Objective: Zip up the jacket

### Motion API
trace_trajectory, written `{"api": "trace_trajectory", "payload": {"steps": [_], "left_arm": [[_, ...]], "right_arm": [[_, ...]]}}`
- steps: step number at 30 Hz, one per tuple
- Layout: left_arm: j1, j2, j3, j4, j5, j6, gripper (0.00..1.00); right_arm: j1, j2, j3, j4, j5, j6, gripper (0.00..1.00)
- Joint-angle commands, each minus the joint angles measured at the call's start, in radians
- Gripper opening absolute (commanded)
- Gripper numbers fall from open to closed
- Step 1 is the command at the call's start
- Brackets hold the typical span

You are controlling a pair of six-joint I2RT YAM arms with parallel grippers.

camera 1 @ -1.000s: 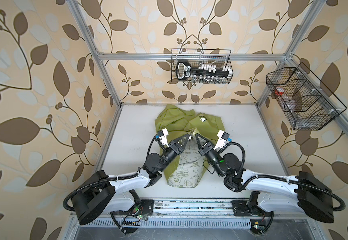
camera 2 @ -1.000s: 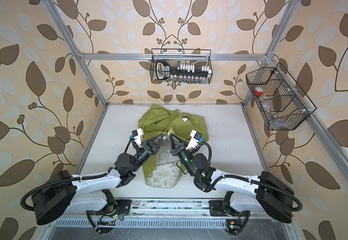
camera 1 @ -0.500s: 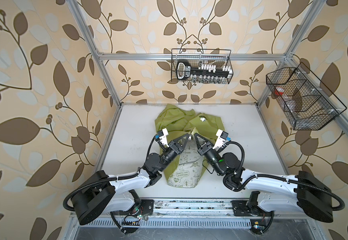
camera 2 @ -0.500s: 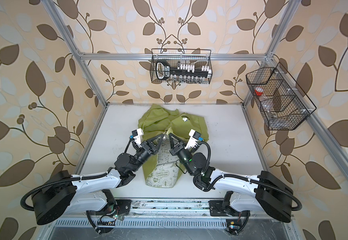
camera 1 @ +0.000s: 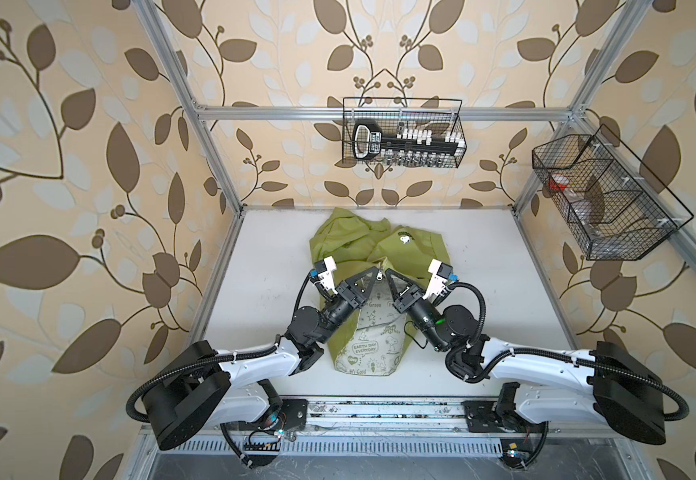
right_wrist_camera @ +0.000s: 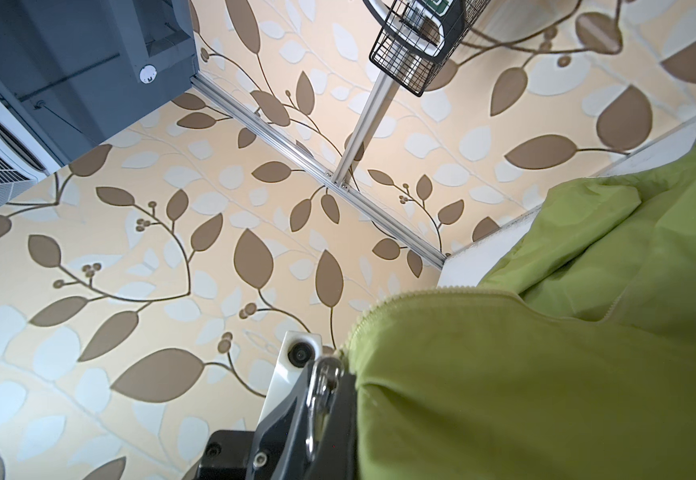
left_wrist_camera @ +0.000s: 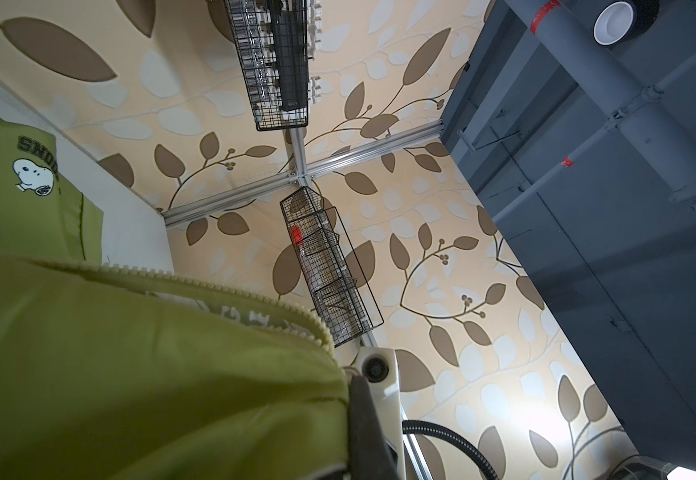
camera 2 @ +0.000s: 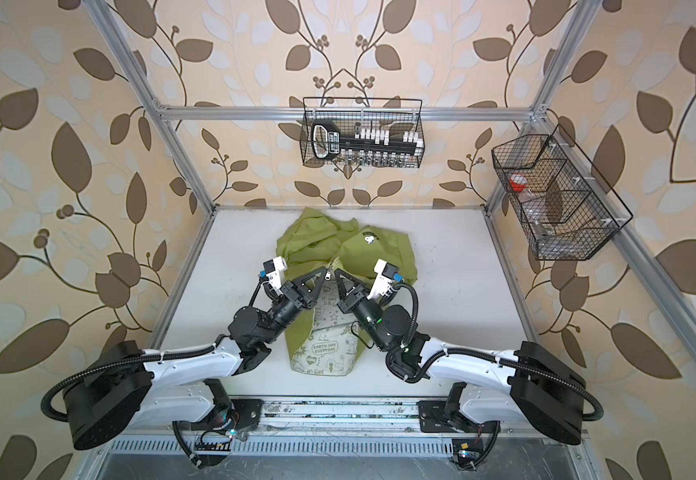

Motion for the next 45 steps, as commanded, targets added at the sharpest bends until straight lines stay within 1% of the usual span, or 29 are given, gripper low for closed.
{"api": "trace_trajectory", "payload": {"steps": [1,4,10,15,22,34,45], "left_arm": [[0.008,-0.001,0.019,0.074,0.013,-0.024,0.0],[0.007,0.005,0.024,0.072,0.019,-0.036,0.0],[0.008,0.007,0.046,0.069,0.041,-0.064,0.0],[0.007,0.009,0.05,0.073,0.047,-0.078,0.0],[0.007,0.024,0.07,0.088,0.06,-0.08,0.0],[0.007,0.01,0.096,0.08,0.084,-0.084,0.0],[0.008,0.016,0.113,0.09,0.103,-0.096,0.0]], "right_arm": [[0.009,-0.019,0.023,0.022,-0.042,-0.023,0.0],[0.008,-0.031,0.018,0.009,-0.043,-0.019,0.0],[-0.004,-0.087,-0.017,-0.006,0.014,-0.017,0.0],[-0.02,-0.128,-0.015,-0.03,0.003,-0.019,0.0],[-0.019,-0.125,-0.023,-0.029,0.001,-0.005,0.0],[-0.027,-0.147,-0.035,-0.028,-0.006,0.0,0.0],[-0.027,-0.147,-0.046,0.007,-0.02,0.008,0.0]]}}
